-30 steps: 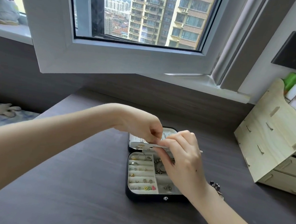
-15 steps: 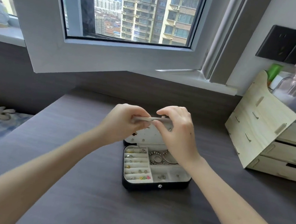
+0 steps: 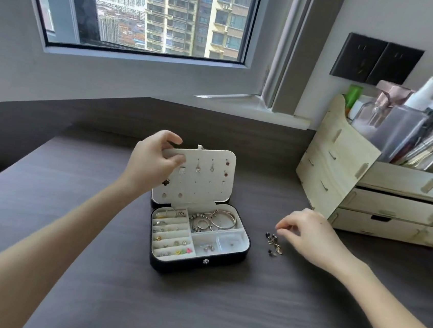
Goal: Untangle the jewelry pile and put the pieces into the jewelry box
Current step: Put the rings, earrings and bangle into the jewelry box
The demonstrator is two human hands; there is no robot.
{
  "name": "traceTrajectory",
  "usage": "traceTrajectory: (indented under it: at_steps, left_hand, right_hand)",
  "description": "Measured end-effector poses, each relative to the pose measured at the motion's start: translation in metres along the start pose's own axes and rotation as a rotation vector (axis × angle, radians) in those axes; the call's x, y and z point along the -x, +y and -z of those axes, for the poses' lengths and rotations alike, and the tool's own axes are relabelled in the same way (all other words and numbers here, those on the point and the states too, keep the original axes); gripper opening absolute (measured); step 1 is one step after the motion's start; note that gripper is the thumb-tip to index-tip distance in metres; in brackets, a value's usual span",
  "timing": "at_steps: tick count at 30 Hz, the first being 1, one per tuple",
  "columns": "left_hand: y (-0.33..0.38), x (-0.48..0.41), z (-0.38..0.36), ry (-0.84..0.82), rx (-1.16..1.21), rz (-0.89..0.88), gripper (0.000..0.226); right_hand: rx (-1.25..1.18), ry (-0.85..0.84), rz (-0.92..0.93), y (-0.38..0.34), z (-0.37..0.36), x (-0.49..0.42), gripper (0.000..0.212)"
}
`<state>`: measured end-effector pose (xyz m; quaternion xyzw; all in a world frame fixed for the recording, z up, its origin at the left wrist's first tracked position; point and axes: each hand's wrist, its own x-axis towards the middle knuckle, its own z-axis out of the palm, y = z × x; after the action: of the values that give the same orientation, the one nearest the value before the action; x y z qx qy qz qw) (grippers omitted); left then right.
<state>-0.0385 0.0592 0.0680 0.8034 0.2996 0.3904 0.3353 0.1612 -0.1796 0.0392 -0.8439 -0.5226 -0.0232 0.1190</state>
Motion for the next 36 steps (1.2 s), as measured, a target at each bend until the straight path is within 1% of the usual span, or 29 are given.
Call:
traceTrajectory:
  at_steps: [2, 6, 9, 11, 14, 17, 19, 22, 24, 27, 30, 33, 36]
  left_hand:
    - [-0.001, 0.000, 0.000, -0.002, -0.021, 0.013, 0.020]
    - [0.000, 0.004, -0.002, -0.059, -0.004, 0.046, 0.013]
    - [0.002, 0.006, -0.002, -0.063, 0.037, 0.065, 0.013]
    - [0.002, 0.005, -0.002, -0.056, 0.034, 0.069, 0.013]
    - [0.001, 0.004, -0.001, -0.055, 0.045, 0.080, 0.015]
    - [-0.001, 0.007, 0.001, -0.090, 0.126, 0.040, 0.019]
    - [0.000, 0.013, 0.001, -0.118, 0.167, 0.006, 0.016]
    - [0.003, 0.021, 0.000, -0.137, 0.206, 0.000, 0.003]
    - [0.006, 0.024, 0.000, -0.155, 0.223, 0.003, 0.006]
    - [0.005, 0.024, 0.002, -0.176, 0.256, -0.035, 0.008]
    - [-0.002, 0.024, 0.002, -0.143, 0.206, -0.110, 0.003]
    - [-0.006, 0.022, 0.003, -0.109, 0.165, -0.146, 0.008]
    - [-0.005, 0.021, 0.003, -0.119, 0.173, -0.139, 0.013]
  right_hand:
    - [0.016, -0.023, -0.007, 0.001, 0.001, 0.000, 0.014]
    - [0.028, -0.085, 0.012, -0.001, -0.004, -0.001, 0.015]
    - [0.046, -0.069, 0.008, -0.002, -0.005, -0.002, 0.014]
    - [0.011, -0.039, -0.020, -0.002, -0.003, -0.001, 0.014]
    - [-0.176, 0.044, -0.091, -0.006, 0.003, -0.001, 0.010]
    - [-0.484, 0.110, -0.146, -0.023, 0.013, -0.003, 0.011]
    - [-0.688, 0.122, -0.147, -0.044, 0.018, -0.008, 0.012]
    - [-0.875, 0.175, -0.112, -0.083, 0.017, -0.020, 0.010]
    - [-0.982, 0.217, -0.093, -0.107, 0.012, -0.031, 0.010]
    - [-1.088, 0.239, -0.087, -0.135, 0.006, -0.046, 0.012]
    - [-1.169, 0.238, -0.084, -0.152, 0.001, -0.055, 0.012]
    - [-1.190, 0.206, -0.060, -0.155, -0.002, -0.057, 0.012]
    - [-1.174, 0.191, 0.005, -0.150, -0.001, -0.058, 0.004]
